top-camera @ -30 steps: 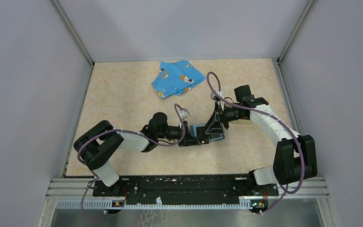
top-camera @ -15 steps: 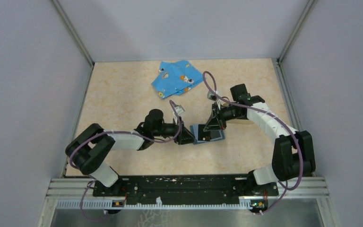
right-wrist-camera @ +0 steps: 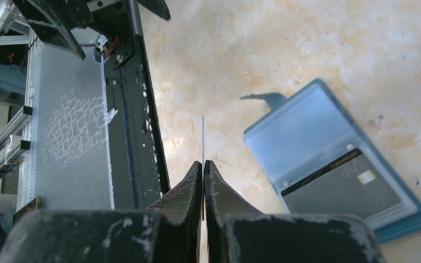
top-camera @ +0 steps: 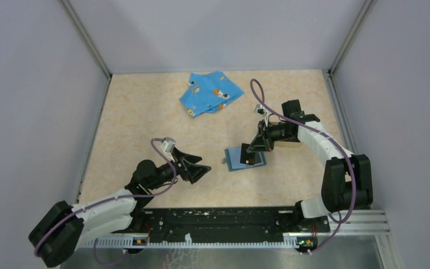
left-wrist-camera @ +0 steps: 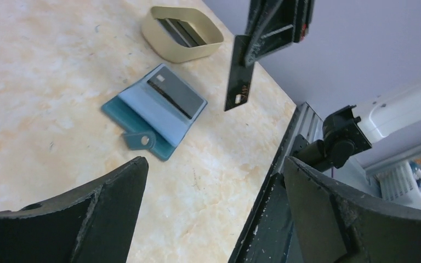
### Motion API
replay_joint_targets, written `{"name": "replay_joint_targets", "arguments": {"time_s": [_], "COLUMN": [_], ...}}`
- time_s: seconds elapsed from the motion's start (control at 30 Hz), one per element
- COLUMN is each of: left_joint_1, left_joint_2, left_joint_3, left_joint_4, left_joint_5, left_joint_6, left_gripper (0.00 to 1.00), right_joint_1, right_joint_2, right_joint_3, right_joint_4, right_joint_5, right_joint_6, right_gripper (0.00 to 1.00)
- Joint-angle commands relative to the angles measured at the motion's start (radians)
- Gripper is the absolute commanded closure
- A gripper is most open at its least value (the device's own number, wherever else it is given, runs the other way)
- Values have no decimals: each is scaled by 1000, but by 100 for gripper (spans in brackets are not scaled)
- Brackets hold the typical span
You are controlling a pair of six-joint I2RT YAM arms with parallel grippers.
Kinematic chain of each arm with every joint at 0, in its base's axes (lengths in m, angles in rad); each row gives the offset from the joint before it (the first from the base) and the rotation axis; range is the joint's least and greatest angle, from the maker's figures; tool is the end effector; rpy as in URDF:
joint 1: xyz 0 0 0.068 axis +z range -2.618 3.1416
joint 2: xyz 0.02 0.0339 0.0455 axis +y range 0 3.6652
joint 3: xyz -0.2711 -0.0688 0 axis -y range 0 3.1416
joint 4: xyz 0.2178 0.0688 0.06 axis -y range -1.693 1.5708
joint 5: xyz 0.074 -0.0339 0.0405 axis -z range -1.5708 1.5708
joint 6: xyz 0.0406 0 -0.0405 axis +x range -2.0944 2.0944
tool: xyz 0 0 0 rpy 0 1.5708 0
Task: Put the credit cards into the card holder
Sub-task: Insert the credit card into the card holder.
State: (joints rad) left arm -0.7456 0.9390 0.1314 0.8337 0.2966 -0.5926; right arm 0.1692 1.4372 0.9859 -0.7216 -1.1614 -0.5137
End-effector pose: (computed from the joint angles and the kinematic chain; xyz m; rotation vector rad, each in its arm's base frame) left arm 0.1143 -0.1217 0.2193 0.3842 1.6506 -1.2628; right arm 0.2313 0.0773 0.2581 -1.0228 1.9987 1.3619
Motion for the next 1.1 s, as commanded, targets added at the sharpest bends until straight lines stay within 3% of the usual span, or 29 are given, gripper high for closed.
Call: {"name": "replay_joint_targets", "arguments": {"time_s": [0.0, 0.23, 0.53, 0.87, 0.97, 1.07], "left_joint_1": [-1, -1, -1, -42, -75, -90], "left_joint_2": [-59, -7, 176, 301, 365, 425], "left_joint_3": [-99, -123, -88, -8, 50, 107], "left_joint_4": [109, 176, 319, 290, 265, 229], "left_joint_5": [-161, -117, -27, -49, -55, -62], "left_joint_6": [-115, -192, -239, -233, -228, -218], "left_gripper": [1, 1, 1, 1, 7, 22], "right_joint_1": [-4, -47, -51, -50, -59, -86], "right_joint_2": [-4, 14, 92, 110, 113, 106], "right_joint_3": [-42, -63, -98, -132, -136, -134], "right_joint_4": [16, 35, 118, 231, 246, 261], "right_joint_5": [70, 99, 60, 177, 203, 224], "right_joint_6": [-4, 17, 120, 258, 281, 310], "right_gripper": [100, 100, 100, 100, 100, 100]}}
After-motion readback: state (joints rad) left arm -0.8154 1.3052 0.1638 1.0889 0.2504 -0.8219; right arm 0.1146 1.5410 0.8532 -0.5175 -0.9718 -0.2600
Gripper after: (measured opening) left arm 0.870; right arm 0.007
